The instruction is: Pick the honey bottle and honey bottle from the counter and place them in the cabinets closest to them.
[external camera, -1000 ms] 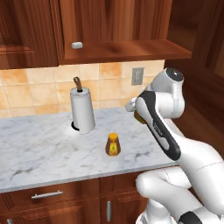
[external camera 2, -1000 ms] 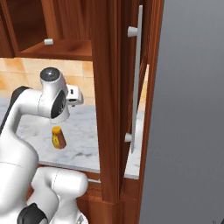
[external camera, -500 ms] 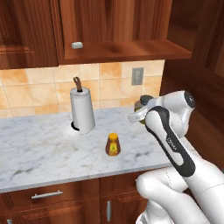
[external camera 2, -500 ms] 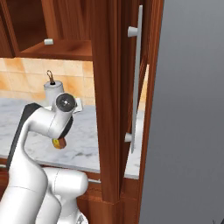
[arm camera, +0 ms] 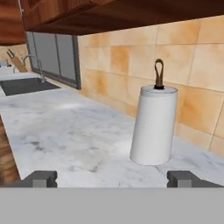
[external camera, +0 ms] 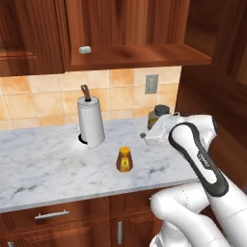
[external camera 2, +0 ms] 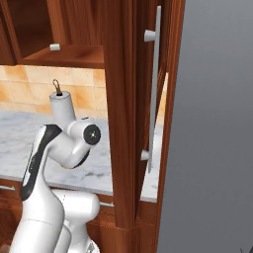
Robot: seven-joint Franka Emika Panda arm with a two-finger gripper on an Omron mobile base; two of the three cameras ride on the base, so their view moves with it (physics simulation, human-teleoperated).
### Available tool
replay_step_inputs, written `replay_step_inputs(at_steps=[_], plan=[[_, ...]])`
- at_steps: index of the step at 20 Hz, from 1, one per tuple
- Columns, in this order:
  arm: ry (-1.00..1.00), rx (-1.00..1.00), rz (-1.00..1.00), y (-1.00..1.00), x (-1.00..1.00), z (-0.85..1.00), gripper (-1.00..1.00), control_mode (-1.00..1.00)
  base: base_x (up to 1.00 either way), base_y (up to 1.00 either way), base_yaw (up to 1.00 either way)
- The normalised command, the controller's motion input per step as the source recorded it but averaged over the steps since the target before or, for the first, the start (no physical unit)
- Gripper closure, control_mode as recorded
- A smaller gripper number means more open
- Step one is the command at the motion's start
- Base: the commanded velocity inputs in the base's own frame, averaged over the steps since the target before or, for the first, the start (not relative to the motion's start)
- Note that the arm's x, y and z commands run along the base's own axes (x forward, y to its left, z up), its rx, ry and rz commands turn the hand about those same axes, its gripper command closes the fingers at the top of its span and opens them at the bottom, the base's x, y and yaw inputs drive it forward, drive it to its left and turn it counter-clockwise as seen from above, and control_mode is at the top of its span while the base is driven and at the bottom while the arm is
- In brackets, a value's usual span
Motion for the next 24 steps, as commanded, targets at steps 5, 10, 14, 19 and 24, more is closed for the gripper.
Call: replay_step_inputs(at_steps=[5,10,14,19,24], plan=[[-0.13,0.08,0.18,0.05,-0.03,-0.09,-1.0,-1.0,0.0,0.0,0.0],[-0.06,0.0,0.1,0.0,-0.23,-0.01,-1.0,-1.0,0.0,0.0,0.0],[0.0,0.0,0.06,0.0,-0.21,-0.16,-1.0,-1.0,0.0,0.0,0.0],[0.0,0.0,0.02,0.01,-0.09,-0.28,-1.0,-1.0,0.0,0.0,0.0],[0.02,0.0,0.01,0.01,-0.01,-0.43,-1.0,-1.0,0.0,0.0,0.0]])
